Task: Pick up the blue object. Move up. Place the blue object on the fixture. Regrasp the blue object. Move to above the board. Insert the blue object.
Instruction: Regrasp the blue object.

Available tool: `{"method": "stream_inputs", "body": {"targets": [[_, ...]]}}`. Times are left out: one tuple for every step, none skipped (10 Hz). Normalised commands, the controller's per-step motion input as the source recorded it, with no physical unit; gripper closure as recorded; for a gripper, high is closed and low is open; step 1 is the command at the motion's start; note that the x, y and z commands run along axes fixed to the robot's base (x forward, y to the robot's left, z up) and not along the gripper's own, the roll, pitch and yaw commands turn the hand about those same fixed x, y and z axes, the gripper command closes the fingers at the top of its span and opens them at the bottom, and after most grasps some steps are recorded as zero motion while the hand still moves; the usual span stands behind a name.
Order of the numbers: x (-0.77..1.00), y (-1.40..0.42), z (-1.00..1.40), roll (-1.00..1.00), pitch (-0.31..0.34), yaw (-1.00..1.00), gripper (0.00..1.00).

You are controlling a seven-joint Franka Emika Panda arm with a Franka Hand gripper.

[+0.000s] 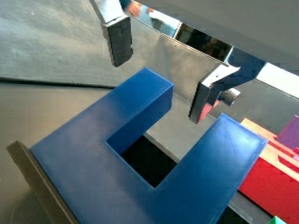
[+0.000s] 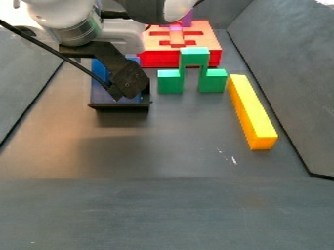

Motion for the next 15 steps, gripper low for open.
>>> {"method": "stream_inputs", "body": {"targets": [[-0.06, 0.2, 0.51, -0.03, 0.026, -0.13, 0.0], [0.0, -0.1, 0.37, 0.52, 0.071, -0.11, 0.0], [0.09, -0.26, 0.29, 1.0, 0.203, -0.15, 0.0], [0.21, -0.19, 0.33, 1.0, 0.257, -0.17, 0.0], [0.33, -0.15, 0.38, 0.95, 0.291, -0.16, 0.0], [0.53, -0.13, 0.31, 0.84, 0.254, -0.12, 0.0], [0.66, -0.16, 0.17, 0.77, 0.194, -0.1, 0.0], [0.77, -0.13, 0.13, 0.66, 0.169, -0.07, 0.0], [0.78, -0.11, 0.13, 0.68, 0.154, -0.08, 0.0], [0.8, -0.02, 0.07, 0.68, 0.163, -0.08, 0.0], [0.72, 0.0, 0.06, 0.71, 0.143, -0.14, 0.0], [0.73, 0.0, 0.02, 0.68, 0.157, -0.15, 0.0], [0.75, 0.0, 0.0, 0.65, 0.18, -0.14, 0.0], [0.68, 0.0, 0.02, 0.67, 0.186, -0.14, 0.0], [0.57, 0.0, 0.0, 0.76, 0.22, -0.1, 0.0]]}}
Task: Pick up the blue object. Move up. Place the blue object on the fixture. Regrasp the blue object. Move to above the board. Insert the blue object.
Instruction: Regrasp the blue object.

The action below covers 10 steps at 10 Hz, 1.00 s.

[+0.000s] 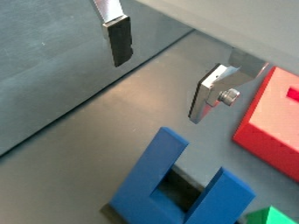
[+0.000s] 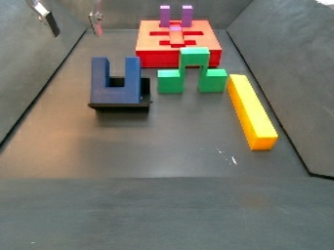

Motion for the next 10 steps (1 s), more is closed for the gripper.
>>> {"method": "stream_inputs", "body": {"targets": [[0.46, -0.02, -0.16, 0.75, 0.103, -0.01, 0.0], [0.41, -0.07, -0.31, 0.71, 0.029, 0.0, 0.0], [0.42, -0.09, -0.28, 0.68, 0.0, 0.0, 0.0], [0.46, -0.07, -0.08, 0.73, 0.057, 0.0, 0.0], [0.26, -0.08, 0.0, 0.81, 0.0, 0.0, 0.0], [0.2, -0.09, 0.1, 0.87, 0.02, 0.0, 0.0], [0.24, -0.09, 0.03, 0.91, 0.129, 0.01, 0.0], [0.27, -0.1, 0.0, 0.9, 0.197, 0.06, 0.0], [0.16, -0.19, -0.13, 0.76, 0.097, 0.13, 0.0], [0.0, -0.15, -0.17, 0.66, 0.0, 0.19, 0.0]]}}
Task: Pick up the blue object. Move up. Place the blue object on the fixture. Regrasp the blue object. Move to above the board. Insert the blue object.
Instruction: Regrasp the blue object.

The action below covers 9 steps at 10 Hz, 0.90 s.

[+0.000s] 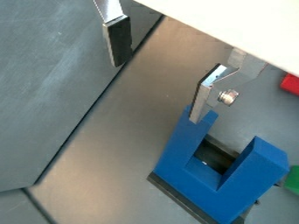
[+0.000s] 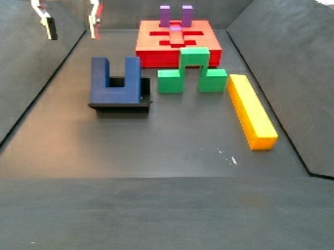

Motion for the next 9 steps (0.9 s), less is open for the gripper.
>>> {"method": "stream_inputs", "body": {"targets": [[-0.03, -0.12, -0.1, 0.57, 0.0, 0.22, 0.0], [-0.1, -0.13, -0.16, 0.54, -0.109, 0.23, 0.0], [-0.08, -0.07, -0.15, 0.46, -0.151, 0.21, 0.0], [0.0, -0.05, -0.03, 0.28, 0.0, 0.21, 0.0], [-0.08, -0.04, -0.1, 0.09, -0.057, 0.17, 0.0], [-0.15, -0.11, -0.08, 0.43, -0.04, 0.23, 0.0], [0.0, -0.22, -0.11, 0.87, 0.0, 0.27, 0.0], [0.0, -0.23, -0.08, 1.0, 0.117, 0.23, 0.0], [0.0, -0.17, -0.04, 1.0, 0.163, 0.14, 0.0]]}}
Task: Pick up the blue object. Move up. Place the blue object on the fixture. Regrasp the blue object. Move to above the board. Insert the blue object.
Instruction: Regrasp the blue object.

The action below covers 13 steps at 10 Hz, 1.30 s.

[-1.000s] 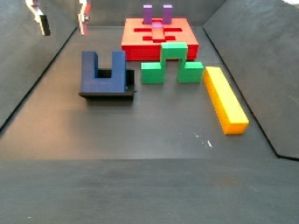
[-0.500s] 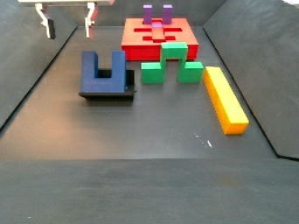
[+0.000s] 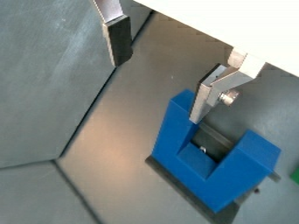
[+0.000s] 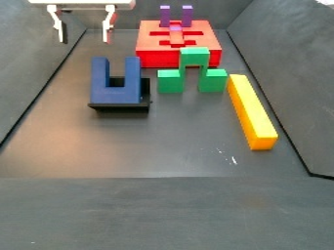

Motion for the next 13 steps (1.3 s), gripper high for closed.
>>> {"method": "stream_inputs", "body": {"targets": [[0.07, -0.1, -0.12, 0.77, 0.197, 0.0, 0.0], [0.0, -0.02, -0.27, 0.47, 0.097, 0.0, 0.0], [0.0, 0.0, -0.33, 0.27, 0.0, 0.0, 0.0], [0.01, 0.0, -0.33, 0.23, 0.0, 0.0, 0.0], [0.0, 0.0, -0.22, 0.21, 0.0, 0.0, 0.0], [-0.01, 0.0, -0.22, 0.25, 0.0, 0.0, 0.0], [0.0, 0.0, -0.23, 0.21, 0.0, 0.0, 0.0], [0.0, 0.01, -0.22, 0.19, 0.0, 0.0, 0.0], [0.0, 0.01, -0.23, 0.18, 0.0, 0.0, 0.0], [0.0, 0.02, -0.24, 0.17, 0.0, 0.01, 0.0], [0.0, 0.03, -0.22, 0.16, 0.0, 0.01, 0.0], [0.0, 0.07, -0.19, 0.14, 0.0, 0.02, 0.0], [0.0, 0.09, -0.21, 0.15, 0.0, 0.03, 0.0]]}}
